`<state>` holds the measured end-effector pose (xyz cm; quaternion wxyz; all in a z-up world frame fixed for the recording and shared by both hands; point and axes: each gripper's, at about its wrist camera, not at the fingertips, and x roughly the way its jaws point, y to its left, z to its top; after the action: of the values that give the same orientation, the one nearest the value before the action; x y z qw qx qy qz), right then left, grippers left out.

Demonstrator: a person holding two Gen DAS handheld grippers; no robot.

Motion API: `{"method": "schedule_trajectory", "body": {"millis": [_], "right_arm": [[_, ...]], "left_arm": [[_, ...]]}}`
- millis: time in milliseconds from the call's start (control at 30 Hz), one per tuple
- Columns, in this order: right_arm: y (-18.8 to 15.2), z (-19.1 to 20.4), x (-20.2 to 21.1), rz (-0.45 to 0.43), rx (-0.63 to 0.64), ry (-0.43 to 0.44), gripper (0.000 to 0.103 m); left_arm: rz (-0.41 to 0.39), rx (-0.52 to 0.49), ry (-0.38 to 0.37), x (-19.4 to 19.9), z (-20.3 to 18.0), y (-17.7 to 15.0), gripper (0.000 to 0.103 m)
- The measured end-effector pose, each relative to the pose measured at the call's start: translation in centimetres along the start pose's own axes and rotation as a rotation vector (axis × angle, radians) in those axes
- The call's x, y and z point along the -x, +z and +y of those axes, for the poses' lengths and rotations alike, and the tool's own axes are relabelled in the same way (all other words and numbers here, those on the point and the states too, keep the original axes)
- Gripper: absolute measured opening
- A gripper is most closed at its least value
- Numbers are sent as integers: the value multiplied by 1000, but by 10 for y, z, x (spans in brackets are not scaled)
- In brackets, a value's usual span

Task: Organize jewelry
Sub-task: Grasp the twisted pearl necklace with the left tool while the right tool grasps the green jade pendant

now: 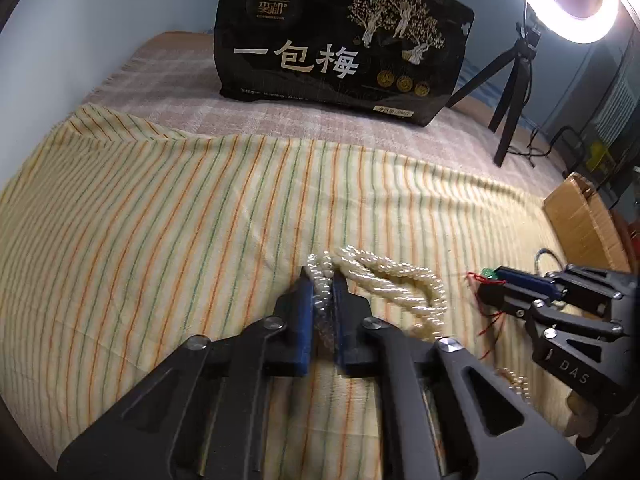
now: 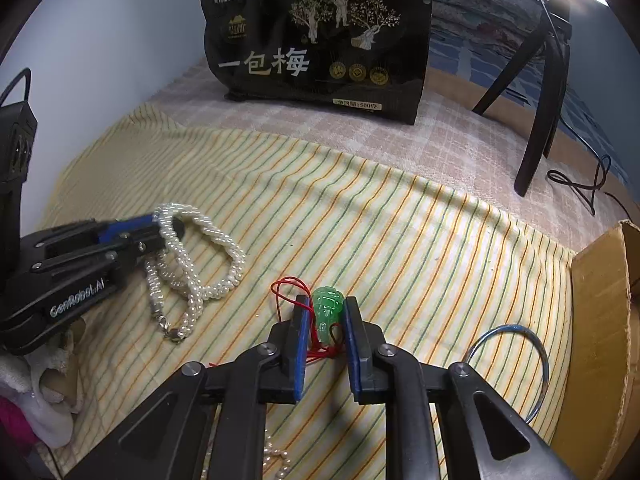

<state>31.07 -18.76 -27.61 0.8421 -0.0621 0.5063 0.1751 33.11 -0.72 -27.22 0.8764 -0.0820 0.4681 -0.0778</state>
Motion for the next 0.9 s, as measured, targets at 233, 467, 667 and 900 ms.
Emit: {"method": "schedule_trajectory", "body": {"millis": [233, 467, 667, 900], "right_arm": [[-2, 6, 9, -20, 7, 28, 15], [-3, 6, 19, -45, -6, 44, 15], [-4, 0, 37, -77, -28, 60, 15], [-5, -8, 67, -125, -45, 65, 15]], "left_arm": [[-24, 11, -26, 9, 0, -1, 6], [-65, 21, -65, 30, -2, 0, 6], [-116, 24, -102, 56, -4, 8, 6], [-156, 9, -130, 82, -14, 17, 6]]}}
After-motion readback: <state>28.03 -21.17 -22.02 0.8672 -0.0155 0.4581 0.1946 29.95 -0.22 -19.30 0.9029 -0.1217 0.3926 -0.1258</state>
